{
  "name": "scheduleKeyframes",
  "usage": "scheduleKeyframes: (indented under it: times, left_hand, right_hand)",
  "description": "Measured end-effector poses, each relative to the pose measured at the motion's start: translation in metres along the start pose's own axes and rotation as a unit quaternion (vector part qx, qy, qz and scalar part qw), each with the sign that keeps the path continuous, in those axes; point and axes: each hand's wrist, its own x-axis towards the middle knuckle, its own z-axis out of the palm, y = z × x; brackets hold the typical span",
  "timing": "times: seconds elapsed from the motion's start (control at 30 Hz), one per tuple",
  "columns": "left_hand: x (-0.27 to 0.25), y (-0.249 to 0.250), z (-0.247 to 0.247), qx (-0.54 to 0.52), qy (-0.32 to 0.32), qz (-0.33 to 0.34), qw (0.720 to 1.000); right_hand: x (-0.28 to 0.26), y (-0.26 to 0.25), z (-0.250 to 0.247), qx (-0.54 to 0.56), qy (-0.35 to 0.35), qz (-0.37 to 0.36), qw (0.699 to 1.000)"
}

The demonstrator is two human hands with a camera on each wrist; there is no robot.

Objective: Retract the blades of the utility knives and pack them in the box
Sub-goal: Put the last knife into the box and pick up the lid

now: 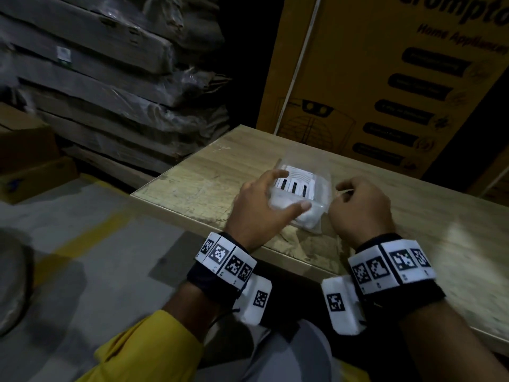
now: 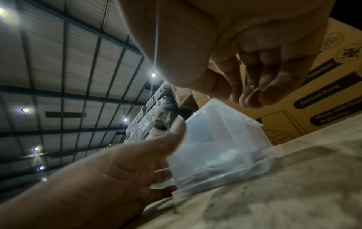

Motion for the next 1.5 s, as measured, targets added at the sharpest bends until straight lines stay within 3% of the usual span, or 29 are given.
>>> scheduleKeyframes:
  times: [0.2,0.5,0.93,1.1,1.27,1.4,1.5]
  left_hand:
    - [-0.001,-0.001,-0.003,-0.047,0.069,0.022,0.996]
    - [-0.004,0.0,-0.008,-0.128,0.154,0.01,0.98]
    - [-0.007,0.002,-0.007,-0.145,0.207,0.005,0.968]
    - [-0.007,0.003,-0.006,-0.133,0.207,0.0,0.969]
    - [-0.007,0.003,-0.001,-0.102,0.208,0.011,0.973]
    - [-0.01,0.009,0.005,-0.044,0.187,0.028,0.981]
    - [-0.016,0.018,0.011,0.005,0.174,0.039,0.984]
  right_hand:
    - [-0.025,0.014,-0.003,0.015,-0.081,0.029,0.996]
    - [-0.05,0.021,0.013,-0.103,-0.127,-0.113,0.98]
    - [-0.045,0.039,-0.007,-0.196,-0.089,-0.114,0.97]
    - [-0.058,0.07,-0.023,-0.184,-0.11,-0.192,0.958]
    - [-0.07,0.103,-0.048,-0.15,-0.12,-0.209,0.959]
    - [-0.078,0.121,-0.066,-0.13,-0.082,-0.221,0.963]
    - [-0.081,0.136,-0.075,-0.081,-0.004,-0.21,0.974]
